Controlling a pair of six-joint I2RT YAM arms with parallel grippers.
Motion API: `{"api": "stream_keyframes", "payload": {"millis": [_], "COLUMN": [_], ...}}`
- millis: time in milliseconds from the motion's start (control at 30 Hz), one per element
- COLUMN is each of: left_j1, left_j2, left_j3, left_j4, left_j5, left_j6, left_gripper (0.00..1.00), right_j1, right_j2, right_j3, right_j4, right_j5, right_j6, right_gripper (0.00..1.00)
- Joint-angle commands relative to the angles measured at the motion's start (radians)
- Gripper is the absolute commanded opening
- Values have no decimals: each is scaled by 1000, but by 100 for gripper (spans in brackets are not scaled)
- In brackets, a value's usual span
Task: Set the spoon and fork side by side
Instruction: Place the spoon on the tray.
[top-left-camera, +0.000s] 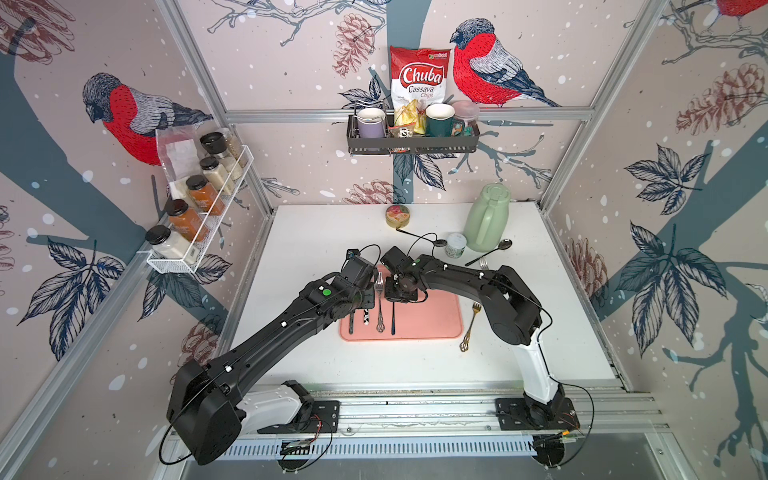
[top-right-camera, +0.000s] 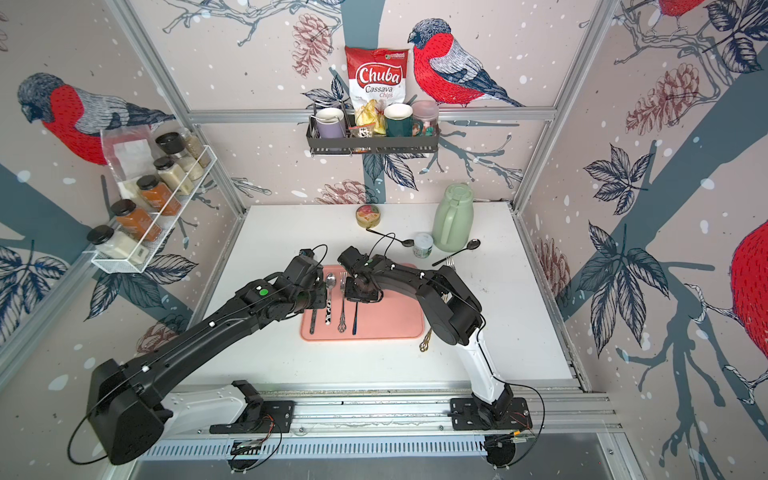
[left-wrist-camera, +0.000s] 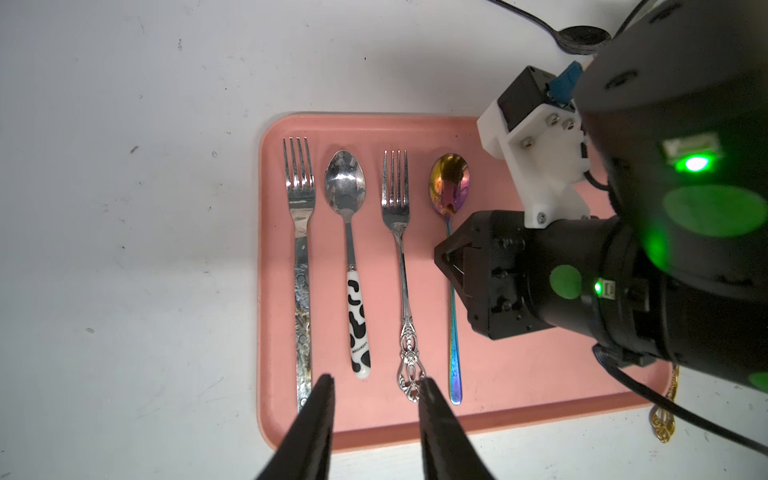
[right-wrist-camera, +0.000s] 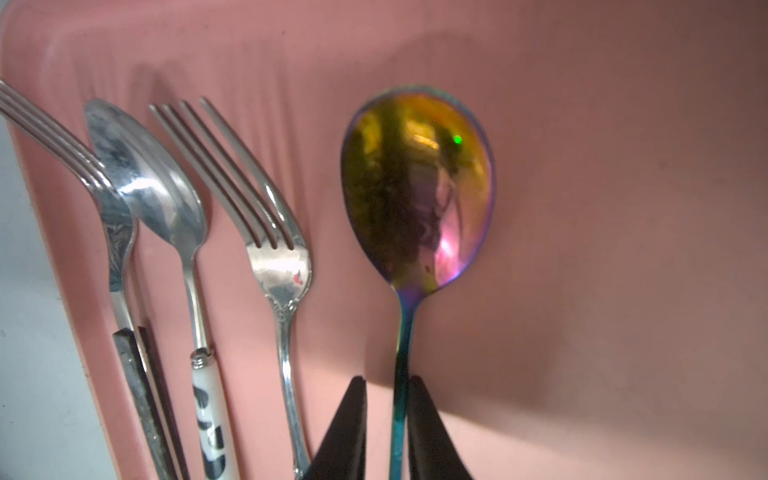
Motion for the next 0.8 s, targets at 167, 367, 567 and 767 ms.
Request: {"api": "stream_keyframes", "payload": {"millis": [167,367,567,767], "left_j1": [5,5,5,-8], "left_j2": [-12,-19,-16,30], "left_j3": [-9,-14,-18,-30], "left_j4": [11,13,56,150], "left_j5": [2,-2,32,75], "left_j6": [0,17,57,52], "left_gripper": [36,36,36,36], "right_j1": [8,4,-17,-90], "right_j2": [11,-78,-262,-468], "right_j3": [28,3,-102,-327], "right_j4": [-68,-143,-190,-177], "right_j5": [29,121,223,280], "right_j6": [-24,-24,-6,54], "right_gripper": [20,29,40,43]}}
